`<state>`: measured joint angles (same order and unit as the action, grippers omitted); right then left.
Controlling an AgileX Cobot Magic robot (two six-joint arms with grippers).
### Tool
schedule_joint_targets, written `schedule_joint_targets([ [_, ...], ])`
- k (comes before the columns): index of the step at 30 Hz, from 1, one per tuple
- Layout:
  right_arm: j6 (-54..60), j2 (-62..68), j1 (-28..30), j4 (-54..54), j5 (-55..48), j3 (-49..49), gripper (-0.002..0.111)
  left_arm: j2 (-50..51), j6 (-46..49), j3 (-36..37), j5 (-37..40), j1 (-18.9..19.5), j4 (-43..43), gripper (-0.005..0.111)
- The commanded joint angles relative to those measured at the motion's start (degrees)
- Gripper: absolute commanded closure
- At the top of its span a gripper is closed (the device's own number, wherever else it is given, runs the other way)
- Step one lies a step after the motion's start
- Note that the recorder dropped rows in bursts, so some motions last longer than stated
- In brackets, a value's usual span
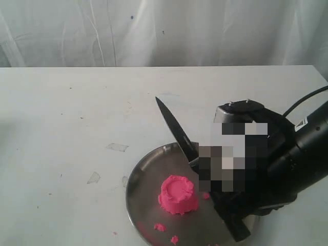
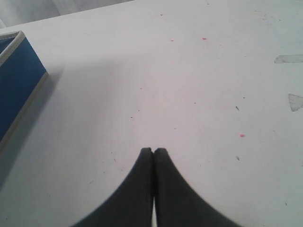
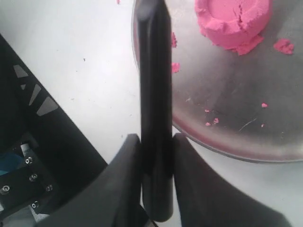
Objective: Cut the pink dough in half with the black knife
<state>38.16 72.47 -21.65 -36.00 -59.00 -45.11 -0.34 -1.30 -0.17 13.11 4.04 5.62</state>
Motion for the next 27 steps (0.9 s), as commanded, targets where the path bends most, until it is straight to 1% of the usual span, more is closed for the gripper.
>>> schedule_joint_targets([
  [1, 0.0, -0.6, -1.6, -1.1, -0.2, -0.3, 0.108, 0.3, 0.1, 0.2, 0.2, -0.1, 0.0, 0.107],
  [7, 0.0, -0.6, -1.7, -1.1, 0.1, -0.3, 0.108, 0.3, 0.1, 0.2, -0.6, -0.1, 0.0, 0.107],
  [10, 0.0, -0.6, -1.7, -1.7, 0.3, -0.3, 0.108, 0.3, -0.6, 0.2, -8.2, -0.1, -2.8, 0.107],
  [11, 0.0, -0.6, -1.7, -2.1, 0.3, -0.3, 0.108, 0.3, -2.6, 0.2, -15.5, -0.1, -8.7, 0.107],
  [12, 0.0, -0.6, -1.7, -2.1, 0.4, -0.3, 0.108, 0.3, -4.9, 0.2, -19.9, -0.1, -12.1, 0.107],
  [13, 0.0, -0.6, -1.7, -2.1, 0.5, -0.3, 0.108, 0.3, -16.9, 0.2, -27.2, -0.1, -17.8, 0.107],
  [14, 0.0, -0.6, -1.7, -2.1, 0.9, -0.3, 0.108, 0.3, -24.9, 0.2, -29.1, -0.1, -18.5, 0.107],
  [15, 0.0, -0.6, -1.7, -2.4, 1.6, -0.3, 0.108, 0.3, -35.8, 0.2, -29.8, -0.1, -17.3, 0.107],
  [16, 0.0, -0.4, -1.7, -2.8, 2.2, -0.3, 0.108, 0.3, -37.8, 0.2, -29.8, -0.1, -16.3, 0.107],
  [17, 0.0, -0.5, -1.7, -3.0, 4.1, -0.3, 0.108, 0.3, -40.5, -0.2, -30.0, -0.1, -13.3, 0.107],
  [18, 0.0, -0.5, -1.7, -3.3, 5.3, -0.2, 0.108, 0.3, -41.2, -0.5, -30.1, -0.1, -10.1, 0.107],
  [19, 0.0, -0.5, -1.7, -4.5, 6.8, -0.2, 0.108, 0.3, -43.1, -0.6, -31.5, -0.1, -4.3, 0.107],
  [20, 0.0, -0.5, -1.7, -6.6, 7.3, -0.2, 0.108, 0.3, -43.7, -0.6, -34.1, -0.1, -2.3, 0.107],
  [22, 0.2, -0.5, -1.7, -10.7, 7.8, -0.2, 0.108, 0.4, -39.6, -0.9, -47.1, -0.1, -1.1, 0.107],
  [23, 0.6, -0.5, -1.7, -12.7, 7.9, -0.2, 0.108, 1.9, -39.2, -2.7, -52.6, -0.1, -0.4, 0.107],
  [24, 0.8, -0.5, -1.7, -14.4, 8.1, -0.2, 0.108, 3.1, -41.1, -5.7, -53.2, -0.1, 0.9, 0.107],
  [27, 2.4, -0.5, -1.7, -18.0, 5.1, -0.2, 0.108, 11.4, -41.1, -18.1, -45.4, -0.1, 5.9, 0.107],
])
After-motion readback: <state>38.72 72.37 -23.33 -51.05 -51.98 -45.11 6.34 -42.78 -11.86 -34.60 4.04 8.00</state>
